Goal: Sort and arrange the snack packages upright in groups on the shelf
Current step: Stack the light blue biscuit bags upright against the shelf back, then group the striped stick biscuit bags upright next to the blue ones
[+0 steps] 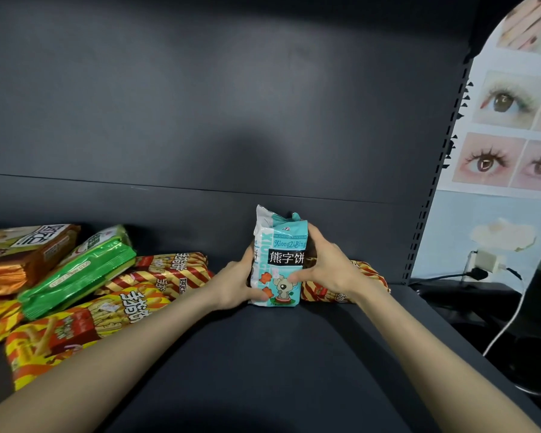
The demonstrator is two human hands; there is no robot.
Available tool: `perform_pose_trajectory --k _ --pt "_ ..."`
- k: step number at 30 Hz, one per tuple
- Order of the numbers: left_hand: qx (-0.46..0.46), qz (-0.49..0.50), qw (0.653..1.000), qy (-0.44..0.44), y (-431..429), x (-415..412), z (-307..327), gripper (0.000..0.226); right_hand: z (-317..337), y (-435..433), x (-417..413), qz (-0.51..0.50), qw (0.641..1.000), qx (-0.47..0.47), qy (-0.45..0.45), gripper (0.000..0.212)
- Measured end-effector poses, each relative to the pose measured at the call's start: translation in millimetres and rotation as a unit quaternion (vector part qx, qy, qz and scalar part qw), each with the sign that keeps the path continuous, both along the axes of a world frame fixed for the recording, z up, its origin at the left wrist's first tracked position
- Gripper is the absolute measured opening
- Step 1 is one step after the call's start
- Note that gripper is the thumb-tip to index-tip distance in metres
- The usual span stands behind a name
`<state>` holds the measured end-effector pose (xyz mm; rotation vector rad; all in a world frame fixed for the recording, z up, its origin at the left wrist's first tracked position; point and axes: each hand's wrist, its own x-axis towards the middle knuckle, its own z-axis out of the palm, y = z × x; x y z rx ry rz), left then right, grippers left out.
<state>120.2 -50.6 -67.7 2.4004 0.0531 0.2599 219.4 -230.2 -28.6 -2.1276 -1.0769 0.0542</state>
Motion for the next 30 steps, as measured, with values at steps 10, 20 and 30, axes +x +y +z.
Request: perform_pose_trajectory --k 10,20,30 --pt "0.225 0.128 0.966 -0.005 -11.9 -9.4 3.8 0.040 4.8 -15.9 9.8 -0.036 0.992 -0.093 -0.076 0.083" --pt "0.213 0.087 0.972 -0.049 -32.0 -27.7 -3.8 0.024 -14.6 -60.5 35.1 -0.133 0.955 -0.244 -0.100 0.089" --pt "-0.059 0.015 0.998 -0.001 -76.2 -8.4 -16.1 0.030 -27.0 -94.2 33.6 -0.179 0.924 -0.287 -0.176 0.080"
